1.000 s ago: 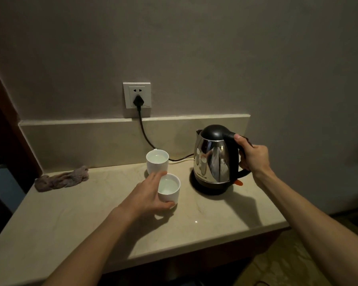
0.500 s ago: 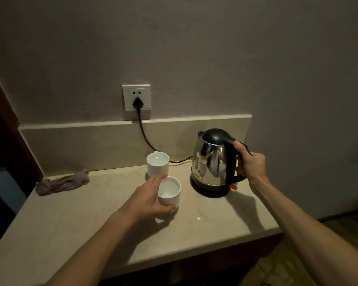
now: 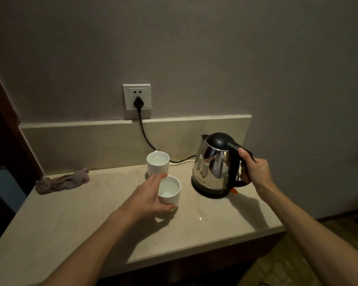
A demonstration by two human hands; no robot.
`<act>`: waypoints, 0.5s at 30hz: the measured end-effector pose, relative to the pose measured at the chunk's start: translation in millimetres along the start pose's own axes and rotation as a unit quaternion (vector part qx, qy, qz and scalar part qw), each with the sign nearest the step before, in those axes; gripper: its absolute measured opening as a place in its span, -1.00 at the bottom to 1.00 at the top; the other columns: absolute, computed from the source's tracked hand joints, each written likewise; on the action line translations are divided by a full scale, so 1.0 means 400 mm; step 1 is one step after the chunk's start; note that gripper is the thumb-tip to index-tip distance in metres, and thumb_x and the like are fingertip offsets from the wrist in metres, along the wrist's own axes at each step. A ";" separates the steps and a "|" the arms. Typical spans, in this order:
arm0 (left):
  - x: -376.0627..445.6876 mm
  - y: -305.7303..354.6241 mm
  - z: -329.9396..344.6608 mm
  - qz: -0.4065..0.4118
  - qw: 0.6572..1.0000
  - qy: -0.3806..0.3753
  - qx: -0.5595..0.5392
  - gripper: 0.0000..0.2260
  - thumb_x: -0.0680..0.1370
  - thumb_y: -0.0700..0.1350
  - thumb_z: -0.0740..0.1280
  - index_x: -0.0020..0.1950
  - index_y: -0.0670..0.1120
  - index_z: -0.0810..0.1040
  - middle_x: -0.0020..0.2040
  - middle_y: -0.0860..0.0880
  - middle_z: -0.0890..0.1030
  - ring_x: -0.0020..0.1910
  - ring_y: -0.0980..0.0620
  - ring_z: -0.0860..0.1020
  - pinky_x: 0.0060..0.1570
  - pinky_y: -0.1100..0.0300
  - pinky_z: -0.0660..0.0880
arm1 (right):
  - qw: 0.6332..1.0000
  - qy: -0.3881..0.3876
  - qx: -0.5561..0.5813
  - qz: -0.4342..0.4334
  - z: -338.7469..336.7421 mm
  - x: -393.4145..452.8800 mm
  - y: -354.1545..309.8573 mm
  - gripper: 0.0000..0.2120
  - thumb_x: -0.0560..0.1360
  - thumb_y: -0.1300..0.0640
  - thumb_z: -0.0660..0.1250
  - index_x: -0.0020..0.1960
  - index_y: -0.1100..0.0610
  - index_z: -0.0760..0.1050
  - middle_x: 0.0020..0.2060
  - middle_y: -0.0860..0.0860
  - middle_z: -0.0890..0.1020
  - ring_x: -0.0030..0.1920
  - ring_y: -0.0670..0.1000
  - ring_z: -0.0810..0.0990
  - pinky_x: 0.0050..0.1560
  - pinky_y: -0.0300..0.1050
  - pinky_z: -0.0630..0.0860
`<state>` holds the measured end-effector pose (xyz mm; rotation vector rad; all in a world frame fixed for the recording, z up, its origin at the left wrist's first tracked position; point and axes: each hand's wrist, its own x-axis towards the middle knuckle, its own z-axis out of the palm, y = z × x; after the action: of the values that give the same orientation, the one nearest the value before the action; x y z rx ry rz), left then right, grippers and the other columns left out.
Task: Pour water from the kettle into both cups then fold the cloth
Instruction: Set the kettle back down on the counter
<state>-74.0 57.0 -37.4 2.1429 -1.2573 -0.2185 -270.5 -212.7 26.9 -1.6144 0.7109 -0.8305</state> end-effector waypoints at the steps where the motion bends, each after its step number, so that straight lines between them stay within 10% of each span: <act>1: 0.002 -0.001 0.000 0.001 1.000 -0.001 -0.001 -0.15 0.31 0.32 0.49 0.50 0.11 0.25 0.41 0.10 0.40 0.27 0.01 0.48 0.24 0.01 0.49 | 1.000 -0.006 -0.003 0.001 -0.002 0.002 0.001 -0.52 0.54 -0.15 0.36 -0.38 0.17 0.45 -0.52 0.03 0.43 -0.54 -0.04 0.39 -0.47 -0.19 0.38; 15: 0.006 -0.048 -0.046 -0.001 1.000 -0.001 0.019 -0.22 0.27 0.28 0.54 0.40 0.15 0.30 0.25 0.13 0.46 0.16 0.08 0.49 0.14 0.12 0.49 | 0.996 -0.057 -0.066 -0.002 -0.032 0.022 -0.003 -0.50 0.56 -0.17 0.32 -0.30 0.25 0.54 -0.49 0.05 0.55 -0.49 0.00 0.55 -0.37 -0.18 0.55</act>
<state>-50.6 69.5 -34.2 2.1762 -1.2684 -0.1991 -275.9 -226.9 30.9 -1.7678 0.6939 -0.6984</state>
